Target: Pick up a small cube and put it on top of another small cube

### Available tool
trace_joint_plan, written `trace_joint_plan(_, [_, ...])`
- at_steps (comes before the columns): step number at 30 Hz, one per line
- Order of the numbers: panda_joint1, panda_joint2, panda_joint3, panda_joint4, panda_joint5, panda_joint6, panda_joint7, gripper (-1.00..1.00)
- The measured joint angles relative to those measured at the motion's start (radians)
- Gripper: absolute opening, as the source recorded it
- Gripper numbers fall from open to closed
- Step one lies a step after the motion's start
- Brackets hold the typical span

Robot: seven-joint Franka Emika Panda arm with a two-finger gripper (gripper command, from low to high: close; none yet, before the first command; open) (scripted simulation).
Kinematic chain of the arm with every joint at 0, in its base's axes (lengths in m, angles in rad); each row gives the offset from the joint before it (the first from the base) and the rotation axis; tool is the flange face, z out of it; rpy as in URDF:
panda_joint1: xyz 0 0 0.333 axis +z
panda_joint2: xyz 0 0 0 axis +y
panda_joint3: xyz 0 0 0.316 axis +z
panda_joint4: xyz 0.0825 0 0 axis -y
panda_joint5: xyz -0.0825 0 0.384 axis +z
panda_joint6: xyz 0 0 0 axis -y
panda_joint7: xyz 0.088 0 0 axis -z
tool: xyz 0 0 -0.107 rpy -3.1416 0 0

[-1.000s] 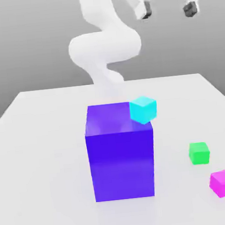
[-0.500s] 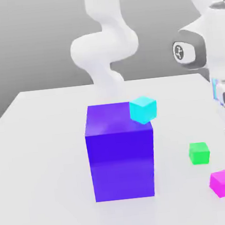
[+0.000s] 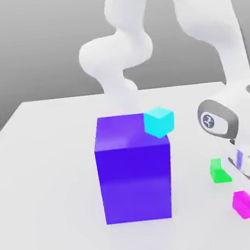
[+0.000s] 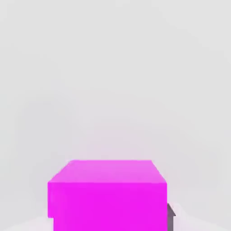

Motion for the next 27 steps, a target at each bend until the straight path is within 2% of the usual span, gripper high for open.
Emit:
trace_joint_plan(6, [-0.008,-0.192,0.024,-0.057,0.025,-0.136,-0.025,-1.00])
trace_joint_plan(17, [0.092,-0.563,0.110,-0.379,0.098,-0.184,-0.161,-1.00])
trace_joint_plan(23, [0.086,-0.400,0.113,-0.393,0.034,-0.007,-0.122,-1.00])
trace_joint_plan(24, [0.090,-0.365,0.102,-0.392,0.013,0.026,-0.107,1.00])
trace_joint_plan(27, [0.090,-0.365,0.102,-0.392,0.013,0.025,-0.107,1.00])
